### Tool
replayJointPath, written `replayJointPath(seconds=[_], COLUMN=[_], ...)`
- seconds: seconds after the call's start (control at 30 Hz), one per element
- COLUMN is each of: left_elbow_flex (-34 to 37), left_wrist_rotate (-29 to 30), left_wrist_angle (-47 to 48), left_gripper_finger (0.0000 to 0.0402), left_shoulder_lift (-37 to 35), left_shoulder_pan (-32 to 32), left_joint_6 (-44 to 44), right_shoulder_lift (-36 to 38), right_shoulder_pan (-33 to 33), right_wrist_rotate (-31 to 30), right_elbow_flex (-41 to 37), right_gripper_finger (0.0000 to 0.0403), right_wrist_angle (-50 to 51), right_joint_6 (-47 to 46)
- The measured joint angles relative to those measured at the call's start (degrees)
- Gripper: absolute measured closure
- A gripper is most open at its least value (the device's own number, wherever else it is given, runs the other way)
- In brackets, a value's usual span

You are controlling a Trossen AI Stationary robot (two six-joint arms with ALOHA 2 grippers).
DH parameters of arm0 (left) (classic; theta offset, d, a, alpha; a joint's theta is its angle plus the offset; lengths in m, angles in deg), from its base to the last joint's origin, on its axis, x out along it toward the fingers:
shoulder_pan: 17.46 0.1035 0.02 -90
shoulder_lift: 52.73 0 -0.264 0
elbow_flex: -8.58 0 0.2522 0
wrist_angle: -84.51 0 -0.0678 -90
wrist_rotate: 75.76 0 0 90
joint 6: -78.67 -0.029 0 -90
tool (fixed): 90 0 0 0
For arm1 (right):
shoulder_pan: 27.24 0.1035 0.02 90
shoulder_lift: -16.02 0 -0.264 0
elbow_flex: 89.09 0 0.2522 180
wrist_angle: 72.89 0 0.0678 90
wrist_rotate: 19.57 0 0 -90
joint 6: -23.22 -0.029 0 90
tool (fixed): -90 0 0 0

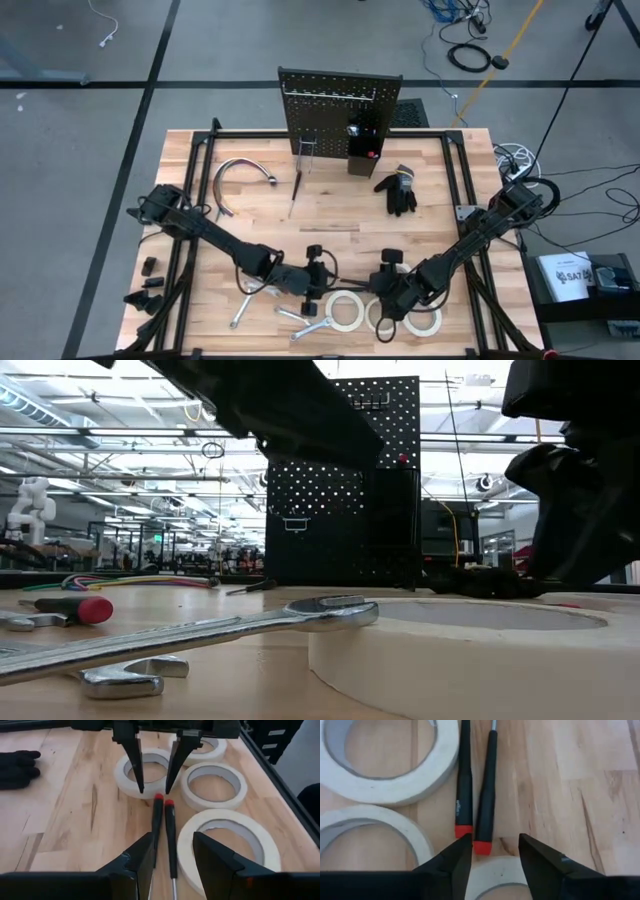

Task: Hang tools onto peg board
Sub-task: Put the black nut driver into the black bin on the peg board

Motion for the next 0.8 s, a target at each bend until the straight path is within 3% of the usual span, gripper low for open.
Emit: replayJointPath(seconds=[0.33,0.57,0.8], left_elbow_flex=[0.0,0.0,0.0], left_wrist_rotate=[-3.78,-4.48,-6.75], left_wrist_angle=[-2.1,-2.67,-2.51], left_gripper_finger=[0.0263,0.0263,0.0263], left_shoulder_lift=[0.0,0.0,0.0], left_shoulder_pan=[3.11,3.4,3.98], left_joint_6=[-0.08,-1.06,-1.04], right_shoulder_lift=[-0.53,-5.46,-6.5], right_shoulder_pan=[-0.35,-0.7,-0.8], right_wrist_rotate=[-0.06,-0.34,-1.49], right_elbow_flex=[-4.36,-4.55,-4.56], right_gripper_finger=[0.0259,0.0266,0.036], right_wrist_angle=[-7.94,-9.48,-9.78], right_joint_6=[0.79,0.62,0.28])
